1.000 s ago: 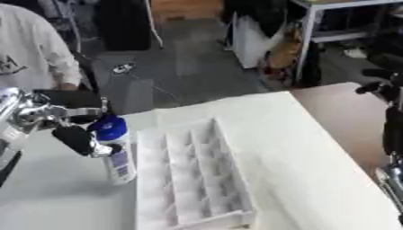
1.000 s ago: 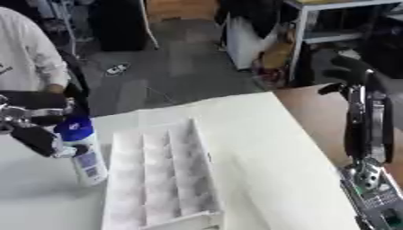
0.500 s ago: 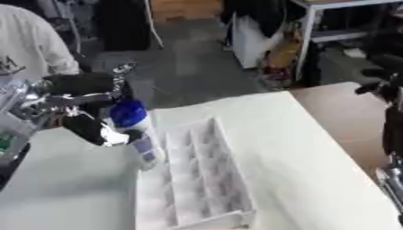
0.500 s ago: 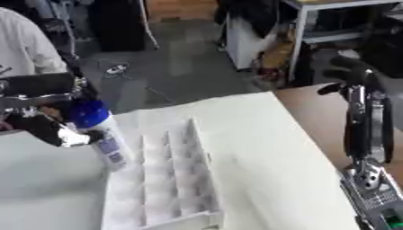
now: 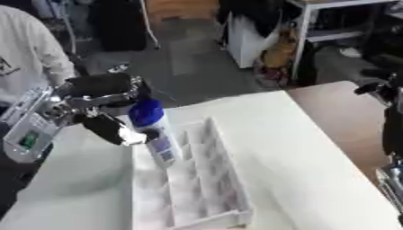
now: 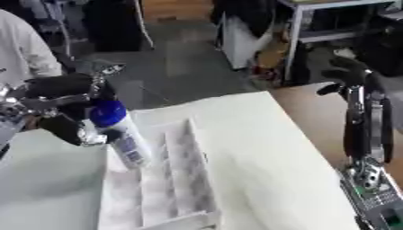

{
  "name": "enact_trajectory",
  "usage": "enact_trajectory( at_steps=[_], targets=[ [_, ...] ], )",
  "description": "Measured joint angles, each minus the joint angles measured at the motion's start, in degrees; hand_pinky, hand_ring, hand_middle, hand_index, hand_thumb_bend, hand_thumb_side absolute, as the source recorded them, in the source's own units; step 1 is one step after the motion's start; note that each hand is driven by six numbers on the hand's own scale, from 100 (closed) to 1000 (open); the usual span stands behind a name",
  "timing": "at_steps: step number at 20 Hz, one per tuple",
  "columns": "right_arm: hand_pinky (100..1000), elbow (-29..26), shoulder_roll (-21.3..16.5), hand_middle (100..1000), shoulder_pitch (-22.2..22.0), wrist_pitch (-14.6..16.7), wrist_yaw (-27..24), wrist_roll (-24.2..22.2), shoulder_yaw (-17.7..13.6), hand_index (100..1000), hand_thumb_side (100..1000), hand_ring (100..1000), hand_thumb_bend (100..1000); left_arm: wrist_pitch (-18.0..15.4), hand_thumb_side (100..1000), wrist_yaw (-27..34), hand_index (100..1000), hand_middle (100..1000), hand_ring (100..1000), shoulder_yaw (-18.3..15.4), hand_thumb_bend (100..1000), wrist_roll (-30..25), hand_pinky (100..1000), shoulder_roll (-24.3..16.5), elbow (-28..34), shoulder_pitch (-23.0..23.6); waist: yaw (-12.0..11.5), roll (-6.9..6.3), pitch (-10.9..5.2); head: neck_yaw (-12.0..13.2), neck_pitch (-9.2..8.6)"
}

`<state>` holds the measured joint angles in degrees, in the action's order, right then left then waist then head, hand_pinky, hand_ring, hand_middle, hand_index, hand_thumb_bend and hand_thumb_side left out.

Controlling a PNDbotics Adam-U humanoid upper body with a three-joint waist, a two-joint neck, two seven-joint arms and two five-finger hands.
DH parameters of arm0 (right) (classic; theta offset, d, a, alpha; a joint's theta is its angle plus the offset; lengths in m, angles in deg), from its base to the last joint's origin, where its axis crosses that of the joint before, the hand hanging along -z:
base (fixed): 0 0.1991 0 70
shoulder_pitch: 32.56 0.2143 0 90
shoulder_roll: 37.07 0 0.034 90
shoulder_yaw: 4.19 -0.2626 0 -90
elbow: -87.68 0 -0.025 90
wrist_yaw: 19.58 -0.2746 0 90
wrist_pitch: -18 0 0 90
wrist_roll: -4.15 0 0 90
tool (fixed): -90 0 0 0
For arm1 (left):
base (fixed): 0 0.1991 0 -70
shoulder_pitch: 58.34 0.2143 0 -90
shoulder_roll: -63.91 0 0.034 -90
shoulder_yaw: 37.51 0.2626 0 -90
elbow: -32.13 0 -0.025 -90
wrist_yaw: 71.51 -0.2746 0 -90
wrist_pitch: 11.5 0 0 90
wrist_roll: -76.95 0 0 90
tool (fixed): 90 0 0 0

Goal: Pick up objects on the table and place them in the box.

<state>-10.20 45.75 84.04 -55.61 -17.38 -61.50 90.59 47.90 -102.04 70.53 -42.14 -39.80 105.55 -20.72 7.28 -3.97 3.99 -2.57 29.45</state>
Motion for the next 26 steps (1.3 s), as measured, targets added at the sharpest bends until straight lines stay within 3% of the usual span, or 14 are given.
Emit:
enact_trajectory(
  at_steps=[2,3,4,5,20,26],
  targets=[
    [492,0.07,0.00,704,0.00,0.01,0.00,-0.01,0.00,773,881,669,100,0.24,876,-2.23,973,933,909,0.32,840,-1.05,901,0.15,-0.44,-0.21,0.07,-0.06,0.00,0.00,0.00],
    [492,0.07,0.00,704,0.00,0.03,0.00,-0.04,0.00,773,881,669,100,0.49,972,-3.53,1000,986,965,0.35,902,-1.53,965,0.17,-0.66,-0.21,0.09,-0.12,0.01,0.00,0.00],
    [492,0.07,0.00,704,0.00,0.05,0.00,-0.06,0.00,773,881,669,100,0.71,1000,-4.66,1000,1000,1000,0.35,984,-1.83,1000,0.18,-0.77,-0.21,0.09,-0.16,0.01,0.00,0.00],
    [492,0.08,0.00,704,0.00,0.07,0.00,-0.08,0.00,773,881,669,100,0.82,1000,-5.57,1000,1000,1000,0.34,1000,-1.88,1000,0.23,-0.86,-0.21,0.08,-0.18,0.01,0.00,0.00],
    [492,0.11,0.00,706,0.00,0.19,0.00,-0.22,0.00,774,881,670,100,0.99,1000,-8.55,1000,1000,1000,-0.10,1000,4.25,1000,0.60,-1.43,-0.05,-0.27,-0.19,0.01,0.00,0.00],
    [493,0.13,0.01,706,0.00,0.20,0.00,-0.22,-0.02,774,881,671,100,1.33,1000,-8.27,1000,1000,1000,-1.16,948,7.94,959,0.34,-0.51,2.34,-0.52,-0.18,0.10,-0.07,-0.01]
  ],
)
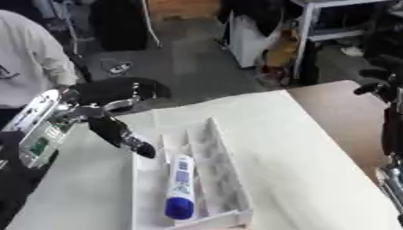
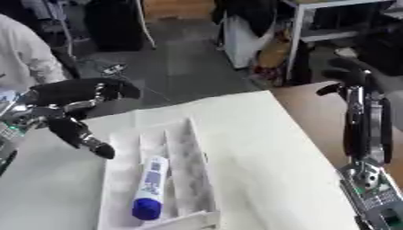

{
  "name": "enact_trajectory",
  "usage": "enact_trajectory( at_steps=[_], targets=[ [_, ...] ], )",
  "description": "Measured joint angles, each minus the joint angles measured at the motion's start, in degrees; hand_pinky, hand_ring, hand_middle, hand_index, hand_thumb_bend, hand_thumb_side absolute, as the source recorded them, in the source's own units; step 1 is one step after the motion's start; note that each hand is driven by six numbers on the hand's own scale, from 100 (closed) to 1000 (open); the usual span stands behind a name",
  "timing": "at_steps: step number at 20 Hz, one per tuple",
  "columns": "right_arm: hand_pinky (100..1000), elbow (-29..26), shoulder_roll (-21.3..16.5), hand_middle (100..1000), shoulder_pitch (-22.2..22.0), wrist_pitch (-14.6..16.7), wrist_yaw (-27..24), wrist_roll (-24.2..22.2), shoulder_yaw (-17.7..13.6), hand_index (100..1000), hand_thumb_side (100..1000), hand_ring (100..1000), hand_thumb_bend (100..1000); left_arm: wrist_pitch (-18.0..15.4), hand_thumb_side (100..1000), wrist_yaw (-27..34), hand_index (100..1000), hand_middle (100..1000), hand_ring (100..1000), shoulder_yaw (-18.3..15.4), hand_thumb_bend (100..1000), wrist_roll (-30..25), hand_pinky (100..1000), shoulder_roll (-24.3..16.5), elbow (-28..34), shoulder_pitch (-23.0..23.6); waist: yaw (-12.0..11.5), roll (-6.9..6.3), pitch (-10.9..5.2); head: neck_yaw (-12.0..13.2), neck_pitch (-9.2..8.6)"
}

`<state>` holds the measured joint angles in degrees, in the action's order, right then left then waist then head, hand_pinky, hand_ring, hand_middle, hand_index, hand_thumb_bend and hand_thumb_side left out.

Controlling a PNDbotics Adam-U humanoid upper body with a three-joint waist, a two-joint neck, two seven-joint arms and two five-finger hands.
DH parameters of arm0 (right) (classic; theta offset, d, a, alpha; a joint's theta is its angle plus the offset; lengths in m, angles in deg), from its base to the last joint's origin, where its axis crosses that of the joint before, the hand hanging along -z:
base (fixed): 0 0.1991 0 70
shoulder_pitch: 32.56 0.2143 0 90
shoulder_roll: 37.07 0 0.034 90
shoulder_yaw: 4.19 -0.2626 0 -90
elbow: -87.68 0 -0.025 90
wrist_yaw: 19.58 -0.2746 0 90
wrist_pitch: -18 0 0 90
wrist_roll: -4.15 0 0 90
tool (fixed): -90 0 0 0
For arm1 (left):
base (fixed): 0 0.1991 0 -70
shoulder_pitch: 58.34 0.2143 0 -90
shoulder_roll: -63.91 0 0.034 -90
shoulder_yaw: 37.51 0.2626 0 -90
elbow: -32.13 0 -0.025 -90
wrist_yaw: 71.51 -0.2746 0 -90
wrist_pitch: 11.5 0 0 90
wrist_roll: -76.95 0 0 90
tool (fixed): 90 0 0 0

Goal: Pick up objects on the table and place them in the box.

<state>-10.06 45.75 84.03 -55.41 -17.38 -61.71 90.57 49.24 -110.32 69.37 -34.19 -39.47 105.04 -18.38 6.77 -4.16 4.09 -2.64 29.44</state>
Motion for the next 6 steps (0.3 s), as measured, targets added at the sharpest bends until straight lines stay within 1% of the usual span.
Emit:
enact_trajectory(
  at_steps=[1,3,4,5,6],
  targets=[
    [493,0.01,0.00,707,0.00,0.01,0.01,0.01,-0.01,774,881,671,100,0.10,1000,0.32,1000,1000,985,-0.26,914,0.68,933,-0.19,0.42,0.58,-0.18,0.00,0.01,-0.10,-0.01],
    [493,0.11,0.00,707,-0.01,0.01,0.04,0.01,-0.01,774,881,671,100,0.46,1000,1.27,1000,1000,969,-0.91,884,2.17,914,-0.46,1.42,1.88,-0.35,0.05,0.02,-0.51,-0.11],
    [493,0.15,0.00,706,-0.01,0.01,0.05,0.02,-0.03,774,881,671,100,0.68,1000,1.79,1000,1000,975,-1.21,894,2.91,920,-0.57,1.97,2.54,-0.39,0.06,0.04,-0.63,-0.26],
    [493,0.16,0.00,707,-0.01,0.02,0.05,0.02,-0.03,774,880,671,100,0.92,1000,2.30,1000,1000,954,-1.44,862,3.61,900,-0.73,2.63,3.23,-0.46,0.07,0.06,-0.88,-0.42],
    [493,0.16,0.00,707,-0.02,0.02,0.05,0.03,-0.04,774,881,671,100,1.15,1000,2.88,1000,1000,945,-1.78,855,4.34,890,-0.81,3.43,3.97,-0.54,0.12,0.10,-1.04,-0.51]
  ],
)
